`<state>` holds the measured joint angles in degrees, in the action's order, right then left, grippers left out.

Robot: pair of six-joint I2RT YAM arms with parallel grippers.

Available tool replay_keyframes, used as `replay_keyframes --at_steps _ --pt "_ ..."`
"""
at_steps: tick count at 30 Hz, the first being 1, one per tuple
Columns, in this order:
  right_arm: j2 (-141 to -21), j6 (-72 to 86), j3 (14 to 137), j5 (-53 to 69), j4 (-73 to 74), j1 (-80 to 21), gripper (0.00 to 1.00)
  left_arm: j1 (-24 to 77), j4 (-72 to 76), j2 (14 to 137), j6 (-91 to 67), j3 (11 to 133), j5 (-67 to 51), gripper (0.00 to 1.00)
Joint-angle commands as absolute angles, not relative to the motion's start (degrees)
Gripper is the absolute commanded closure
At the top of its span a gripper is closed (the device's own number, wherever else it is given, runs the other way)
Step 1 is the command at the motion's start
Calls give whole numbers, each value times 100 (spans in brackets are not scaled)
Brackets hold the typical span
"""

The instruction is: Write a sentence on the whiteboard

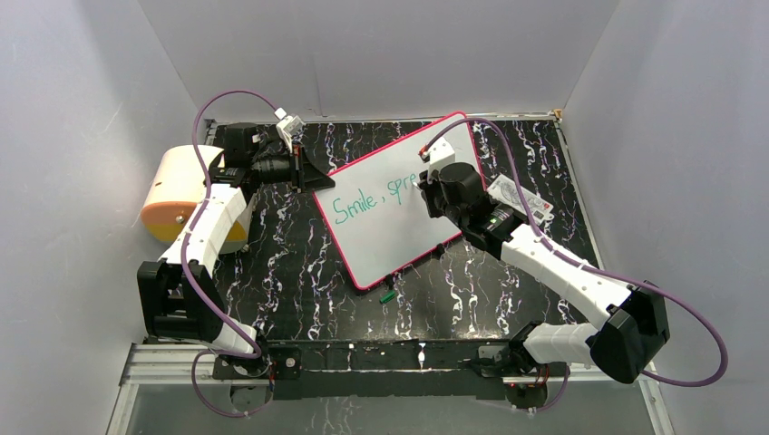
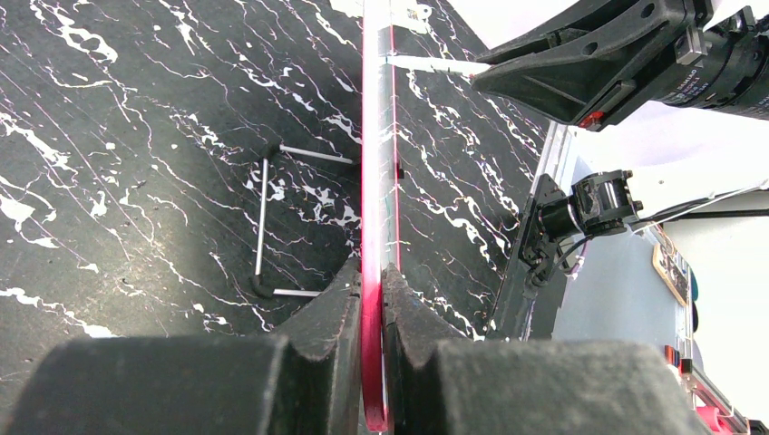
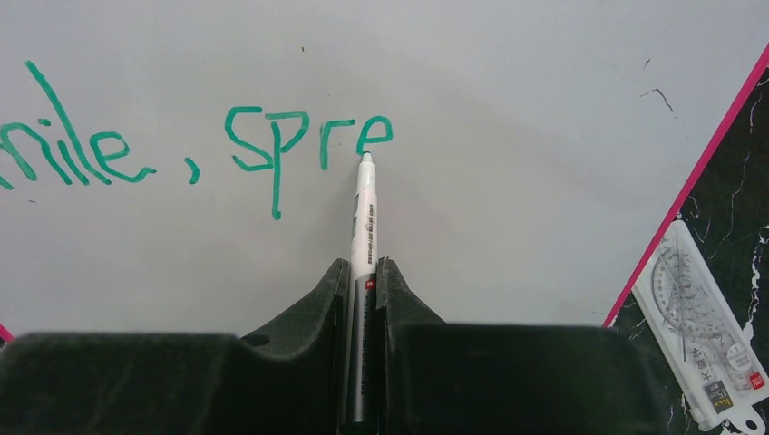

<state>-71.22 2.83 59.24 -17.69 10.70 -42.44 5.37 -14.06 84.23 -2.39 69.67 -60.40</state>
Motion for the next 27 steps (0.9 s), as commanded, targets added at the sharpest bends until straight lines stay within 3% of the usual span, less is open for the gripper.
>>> replay_keyframes --at_steps 1,27 --pt "-7075 254 5958 -1929 1097 -4236 100 599 -1728 8569 40 6783 -5794 100" --pt "-6906 9 6051 -2055 656 -4063 100 600 -1731 8569 40 6782 -5802 100"
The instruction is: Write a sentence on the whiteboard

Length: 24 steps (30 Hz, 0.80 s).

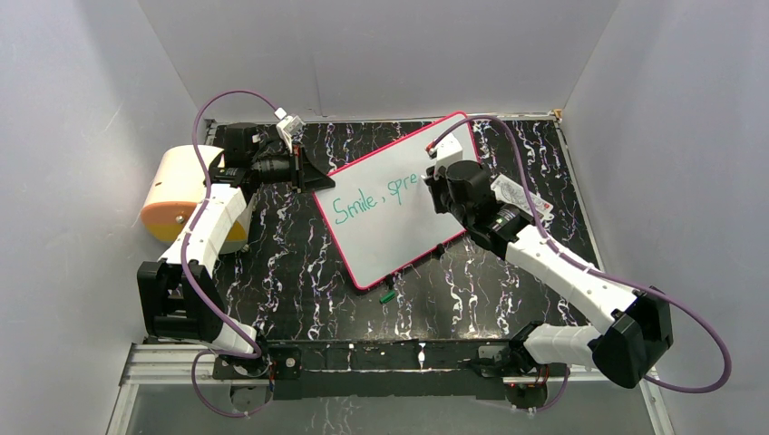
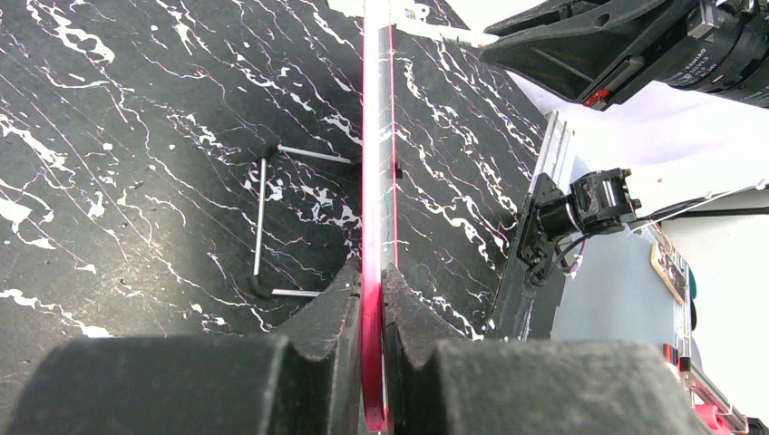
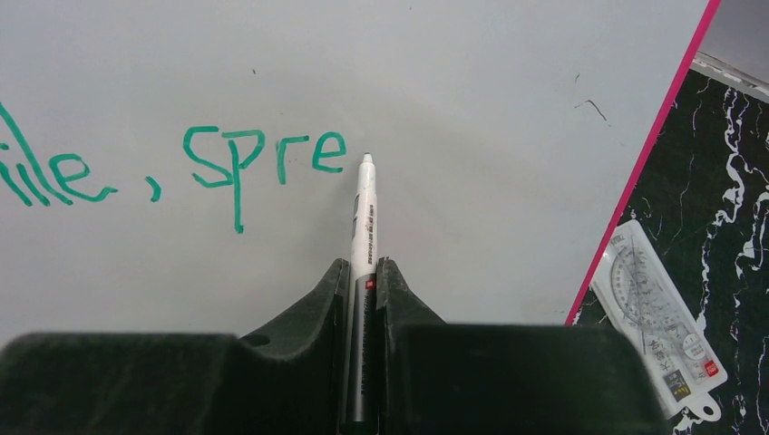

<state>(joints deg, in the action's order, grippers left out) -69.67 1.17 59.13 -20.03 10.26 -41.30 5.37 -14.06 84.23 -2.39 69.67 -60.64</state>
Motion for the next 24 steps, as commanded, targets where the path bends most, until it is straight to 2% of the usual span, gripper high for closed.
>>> replay_keyframes --at_steps 1,24 --pt "-6930 9 6047 -2034 646 -4053 100 598 -1725 8569 40 6775 -5799 100" --pt "-7126 9 6073 -1826 407 -3923 100 598 -1726 8578 -112 6775 -5810 100"
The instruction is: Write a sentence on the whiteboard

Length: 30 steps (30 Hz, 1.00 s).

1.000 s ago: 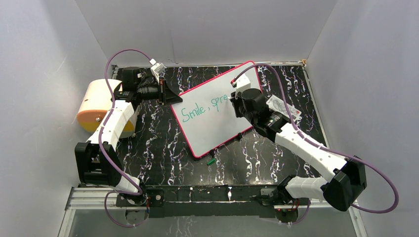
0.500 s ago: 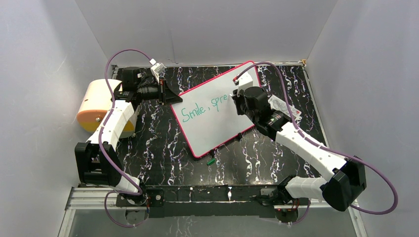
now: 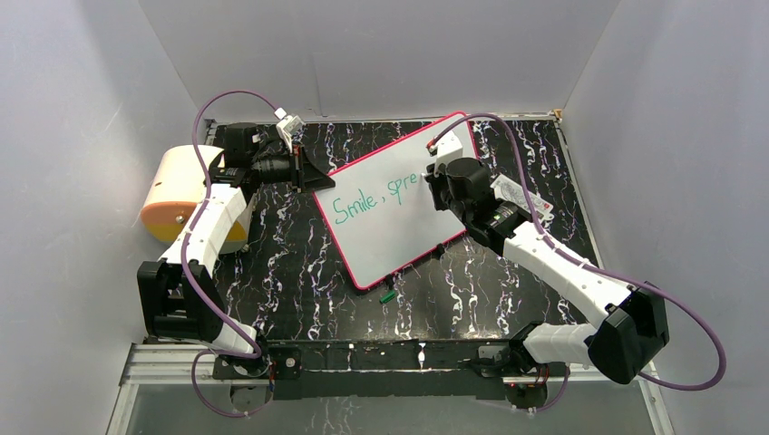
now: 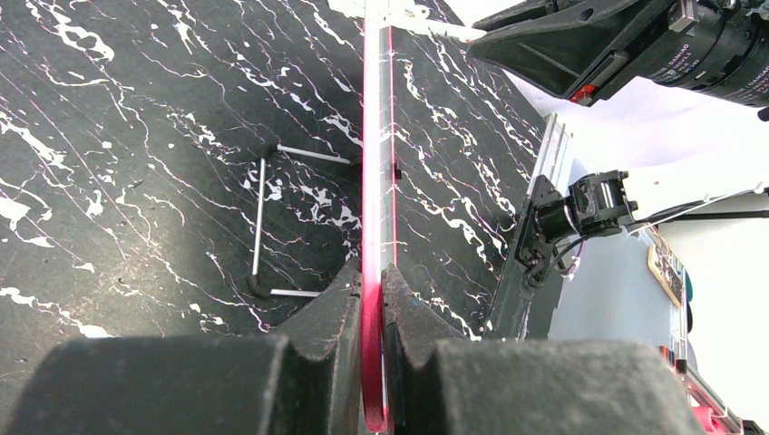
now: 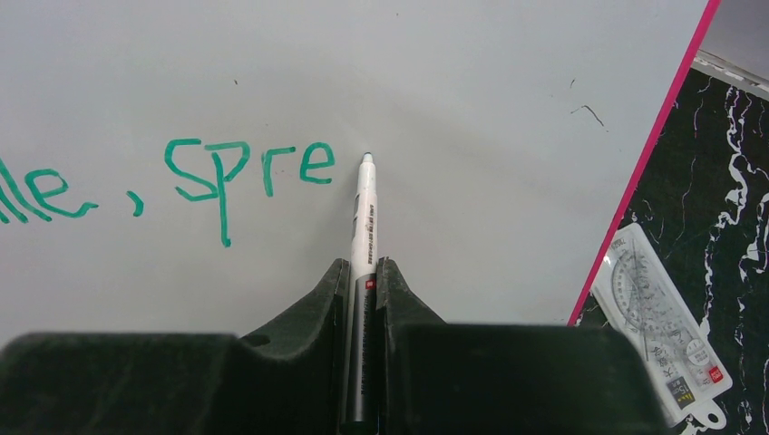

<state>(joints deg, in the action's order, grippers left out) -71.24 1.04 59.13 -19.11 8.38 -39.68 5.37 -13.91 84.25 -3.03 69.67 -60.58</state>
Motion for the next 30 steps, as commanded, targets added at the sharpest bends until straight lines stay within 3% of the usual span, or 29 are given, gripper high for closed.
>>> replay_keyframes --at_steps 1,30 --pt "-7123 9 6073 -1811 391 -3923 100 598 -1729 8578 -111 6776 -5807 100" --pt "-6950 -178 5995 -1415 861 -3929 100 598 -1727 8596 -118 6782 -5810 100"
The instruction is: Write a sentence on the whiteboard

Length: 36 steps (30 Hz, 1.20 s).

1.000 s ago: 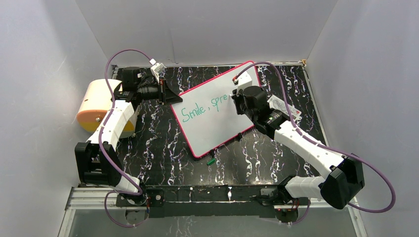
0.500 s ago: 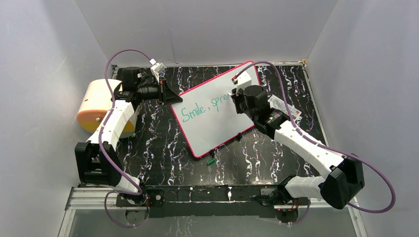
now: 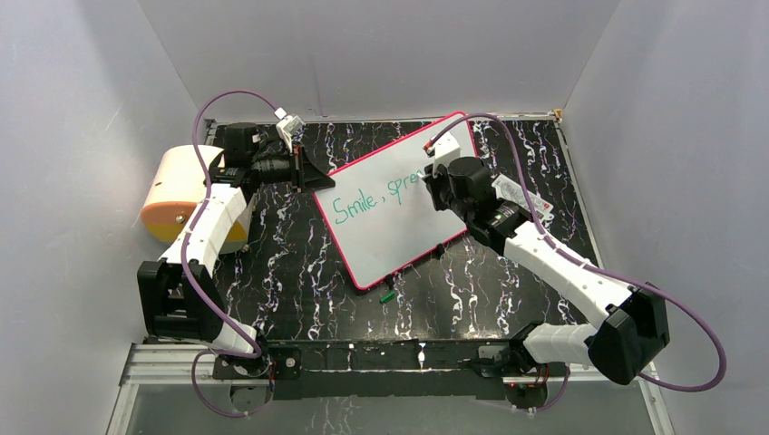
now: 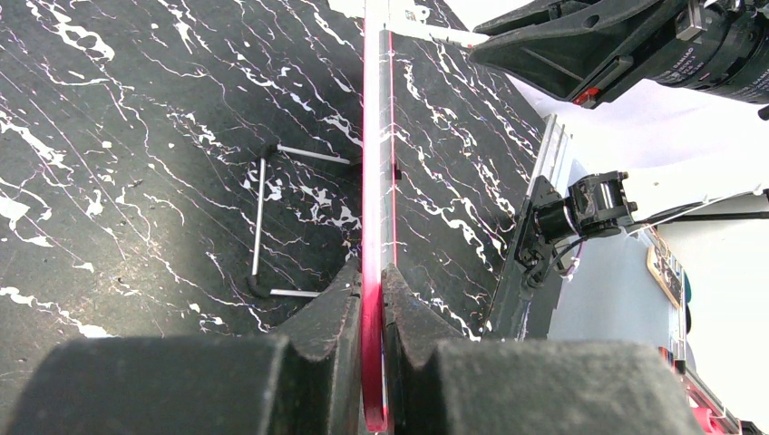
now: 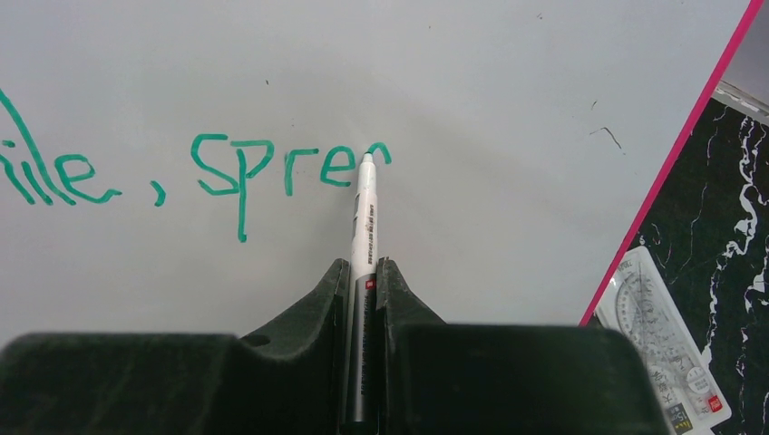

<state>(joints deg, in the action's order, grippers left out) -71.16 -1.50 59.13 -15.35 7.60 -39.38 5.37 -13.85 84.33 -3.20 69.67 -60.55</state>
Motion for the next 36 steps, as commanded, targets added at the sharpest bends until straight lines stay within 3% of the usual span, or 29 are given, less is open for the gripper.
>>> replay_keyframes --at_steps 1,36 --pt "-6932 -176 5968 -1399 873 -3935 100 598 -1731 8596 -121 6784 -5810 100" --pt "-7031 -292 5975 -1864 396 -3911 100 598 -1721 8595 -119 6784 -5820 100"
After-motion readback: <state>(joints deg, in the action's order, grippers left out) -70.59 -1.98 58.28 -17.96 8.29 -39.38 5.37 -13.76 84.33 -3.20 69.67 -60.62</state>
